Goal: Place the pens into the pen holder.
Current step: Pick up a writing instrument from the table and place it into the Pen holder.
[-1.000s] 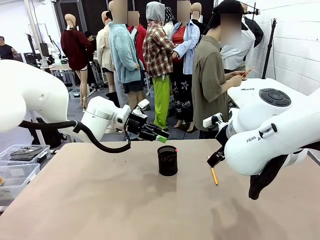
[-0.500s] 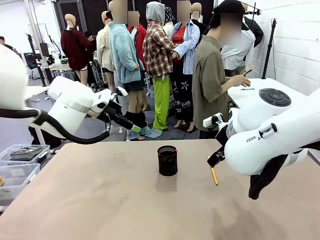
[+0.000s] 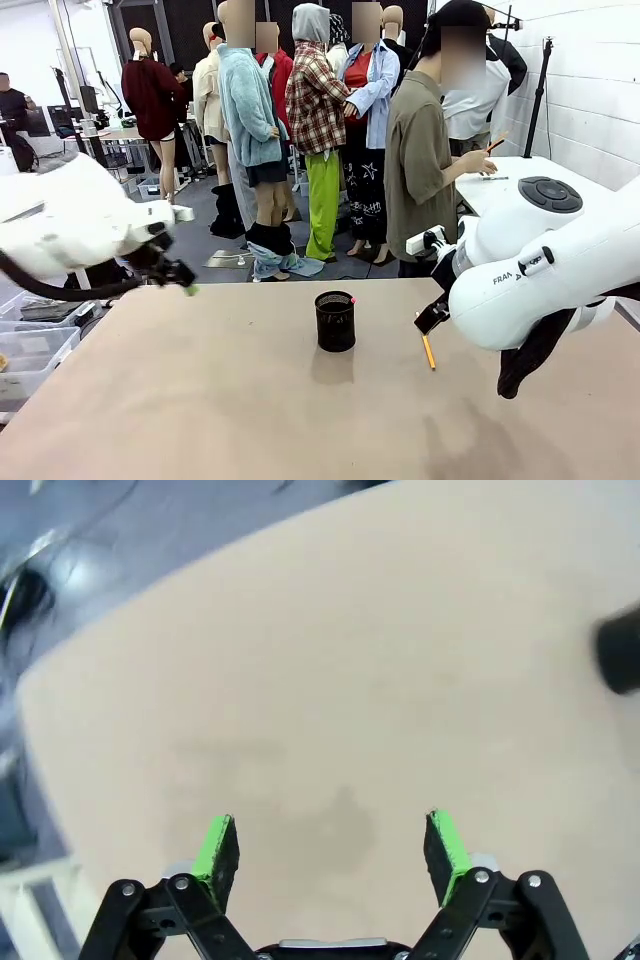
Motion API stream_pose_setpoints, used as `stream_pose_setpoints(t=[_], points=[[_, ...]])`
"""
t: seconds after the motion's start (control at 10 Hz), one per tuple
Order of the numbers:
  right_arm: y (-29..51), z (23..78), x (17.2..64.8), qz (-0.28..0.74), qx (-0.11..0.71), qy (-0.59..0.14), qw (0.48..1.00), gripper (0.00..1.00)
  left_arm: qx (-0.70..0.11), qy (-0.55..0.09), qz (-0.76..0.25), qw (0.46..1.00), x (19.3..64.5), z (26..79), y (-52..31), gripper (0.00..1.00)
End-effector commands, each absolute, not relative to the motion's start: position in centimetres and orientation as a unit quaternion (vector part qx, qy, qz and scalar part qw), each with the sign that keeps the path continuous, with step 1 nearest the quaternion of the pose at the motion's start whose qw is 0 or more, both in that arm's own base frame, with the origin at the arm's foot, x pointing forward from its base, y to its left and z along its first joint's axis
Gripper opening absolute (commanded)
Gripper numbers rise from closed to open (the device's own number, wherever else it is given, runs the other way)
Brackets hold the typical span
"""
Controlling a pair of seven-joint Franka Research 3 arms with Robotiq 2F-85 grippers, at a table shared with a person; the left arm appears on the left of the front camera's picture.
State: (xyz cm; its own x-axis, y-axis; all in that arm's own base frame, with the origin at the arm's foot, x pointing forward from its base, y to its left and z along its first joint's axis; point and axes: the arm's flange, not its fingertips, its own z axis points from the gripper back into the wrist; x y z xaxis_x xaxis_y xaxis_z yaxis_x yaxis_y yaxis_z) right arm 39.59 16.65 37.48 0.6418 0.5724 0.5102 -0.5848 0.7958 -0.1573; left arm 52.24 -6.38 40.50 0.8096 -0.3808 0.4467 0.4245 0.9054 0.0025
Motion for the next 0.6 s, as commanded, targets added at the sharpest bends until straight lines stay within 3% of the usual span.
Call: stream_pose_setpoints(t=[0.0,0.3,0.4,0.5], points=[[16.7,37.4,39.5,0.321,0.011,-0.277,0.906,1.0,-0.031,-0.164,-0.124,0.978,51.5,49.4,-10.8,0.96],[16.7,37.4,39.5,0.321,0.011,-0.277,0.906,1.0,-0.002,-0.13,-0.091,0.987,50.9,49.3,-9.1,0.96],[16.7,37.4,39.5,0.321,0.011,-0.277,0.906,1.0,0.019,-0.155,-0.095,0.983,51.1,49.0,-9.0,0.96],[16.7,37.4,39.5,0.321,0.011,-0.277,0.906,1.0,-0.006,-0.145,-0.094,0.985,50.0,50.2,-8.4,0.96]])
